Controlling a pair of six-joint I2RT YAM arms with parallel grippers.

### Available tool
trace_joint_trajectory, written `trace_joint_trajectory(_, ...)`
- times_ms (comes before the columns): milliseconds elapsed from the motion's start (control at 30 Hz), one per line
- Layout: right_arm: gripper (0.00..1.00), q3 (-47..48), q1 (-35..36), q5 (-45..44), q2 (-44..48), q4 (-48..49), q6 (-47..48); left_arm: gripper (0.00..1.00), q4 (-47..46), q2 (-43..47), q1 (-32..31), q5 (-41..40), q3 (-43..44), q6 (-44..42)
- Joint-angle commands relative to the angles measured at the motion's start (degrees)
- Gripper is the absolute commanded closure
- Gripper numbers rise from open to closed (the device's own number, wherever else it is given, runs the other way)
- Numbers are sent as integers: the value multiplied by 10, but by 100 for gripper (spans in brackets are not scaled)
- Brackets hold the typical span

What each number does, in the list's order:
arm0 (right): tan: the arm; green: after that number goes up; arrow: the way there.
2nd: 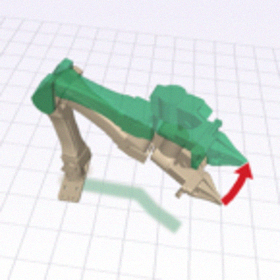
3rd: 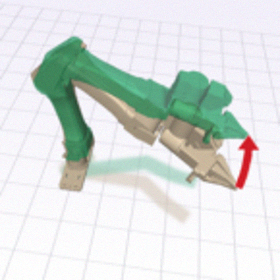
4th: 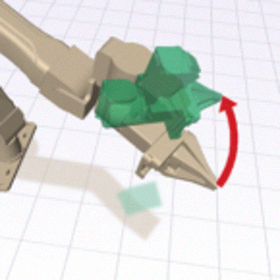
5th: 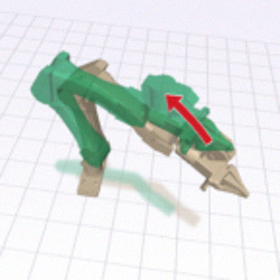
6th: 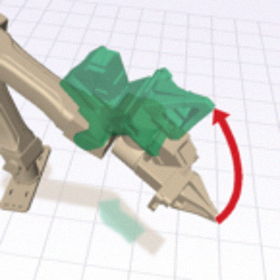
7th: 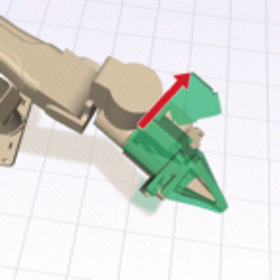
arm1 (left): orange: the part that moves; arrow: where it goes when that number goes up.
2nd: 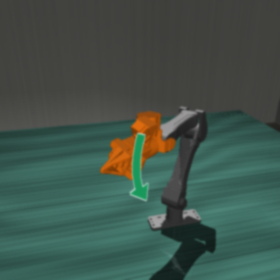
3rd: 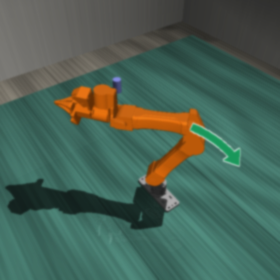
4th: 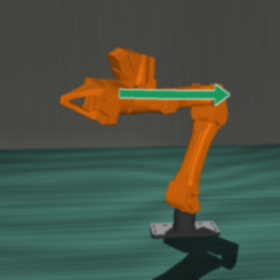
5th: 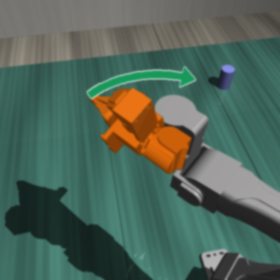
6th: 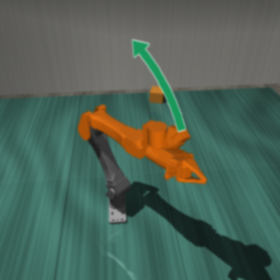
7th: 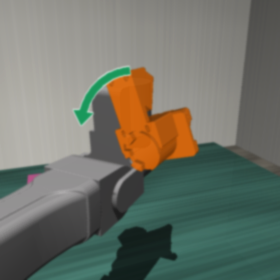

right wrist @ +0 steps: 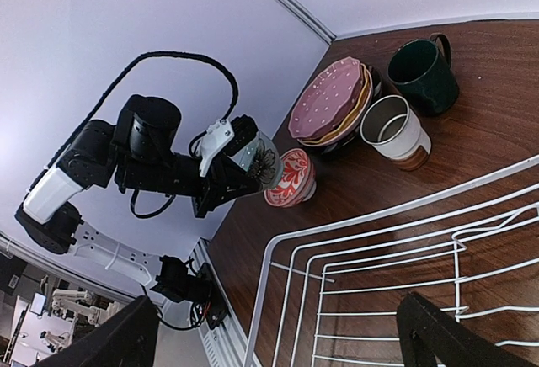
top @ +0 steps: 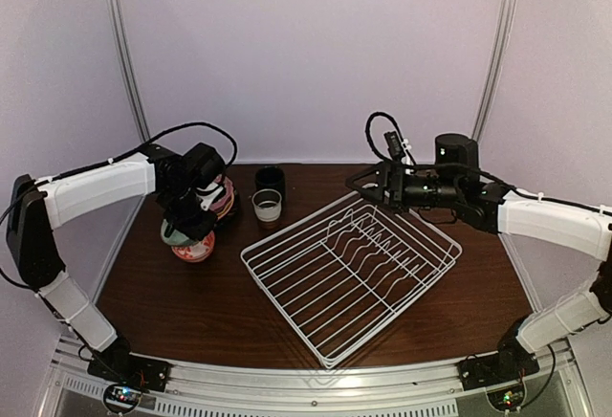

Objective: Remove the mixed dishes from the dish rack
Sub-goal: Place the bowl in the bowl.

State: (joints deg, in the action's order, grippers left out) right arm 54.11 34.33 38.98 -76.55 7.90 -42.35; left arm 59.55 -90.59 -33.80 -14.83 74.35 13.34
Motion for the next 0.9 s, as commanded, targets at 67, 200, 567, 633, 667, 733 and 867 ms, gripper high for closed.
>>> trace_joint_trajectory(67, 0, 10, -2, 0, -8, 2, 1, 100, -36, -46, -18, -74, -6, -9)
trace_joint_trajectory(200, 0, 8, -2, 0, -7, 0, 1, 100, -40, -66, -21, -88, -2, -10)
trace_joint_trajectory(567, 0, 6, -2, -2, -8, 0, -1, 100, -40, -105, -23, -114, 7, -20)
trace_joint_trajectory(633, 0, 7, -2, -2, -10, 0, -1, 98, -40, -108, -23, -114, 9, -22)
trace_joint_trajectory(667, 0, 7, -2, -2, -10, 0, -2, 96, -40, -108, -23, -114, 10, -23)
trace_joint_trajectory(733, 0, 7, -2, -2, -11, -1, -2, 92, -40, -109, -23, -113, 11, -23)
trace_joint_trajectory(867, 0, 7, -2, -2, -11, -1, -1, 79, -39, -106, -24, -111, 14, -25)
